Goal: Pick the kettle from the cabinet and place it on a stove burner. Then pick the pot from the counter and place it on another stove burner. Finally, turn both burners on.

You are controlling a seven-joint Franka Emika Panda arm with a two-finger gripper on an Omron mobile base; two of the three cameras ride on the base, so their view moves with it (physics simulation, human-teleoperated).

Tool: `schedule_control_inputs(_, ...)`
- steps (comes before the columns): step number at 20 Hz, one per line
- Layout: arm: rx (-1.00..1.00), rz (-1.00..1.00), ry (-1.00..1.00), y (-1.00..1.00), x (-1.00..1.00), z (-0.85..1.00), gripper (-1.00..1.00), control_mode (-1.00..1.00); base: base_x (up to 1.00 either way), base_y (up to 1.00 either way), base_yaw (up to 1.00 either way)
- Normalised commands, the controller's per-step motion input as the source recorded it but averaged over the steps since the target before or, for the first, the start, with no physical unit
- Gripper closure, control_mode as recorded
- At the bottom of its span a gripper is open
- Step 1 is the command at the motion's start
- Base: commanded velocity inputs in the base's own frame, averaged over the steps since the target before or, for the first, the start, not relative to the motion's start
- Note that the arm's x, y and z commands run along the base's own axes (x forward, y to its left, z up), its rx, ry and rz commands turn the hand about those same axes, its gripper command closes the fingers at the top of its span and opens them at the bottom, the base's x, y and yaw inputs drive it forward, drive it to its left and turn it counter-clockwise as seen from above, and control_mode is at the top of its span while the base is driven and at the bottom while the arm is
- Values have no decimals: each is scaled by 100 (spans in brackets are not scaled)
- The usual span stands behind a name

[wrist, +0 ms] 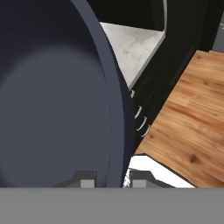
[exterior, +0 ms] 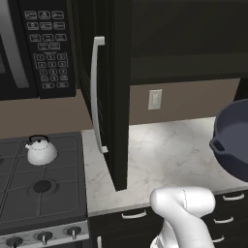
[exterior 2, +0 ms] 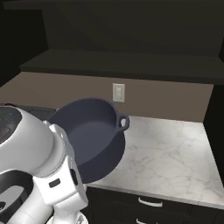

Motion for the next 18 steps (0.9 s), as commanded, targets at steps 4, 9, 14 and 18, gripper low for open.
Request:
schedule_control_inputs(4,0,0,0,0,0,0,100,-100,0,0,0)
schedule_control_inputs(9,0,0,0,0,-2,0,100,100,-29,0,0)
schedule_control_inputs(14,0,0,0,0,0,0,100,100,-64,0,0)
schedule_control_inputs(18,0,0,0,0,0,0,100,100,-66,0,0)
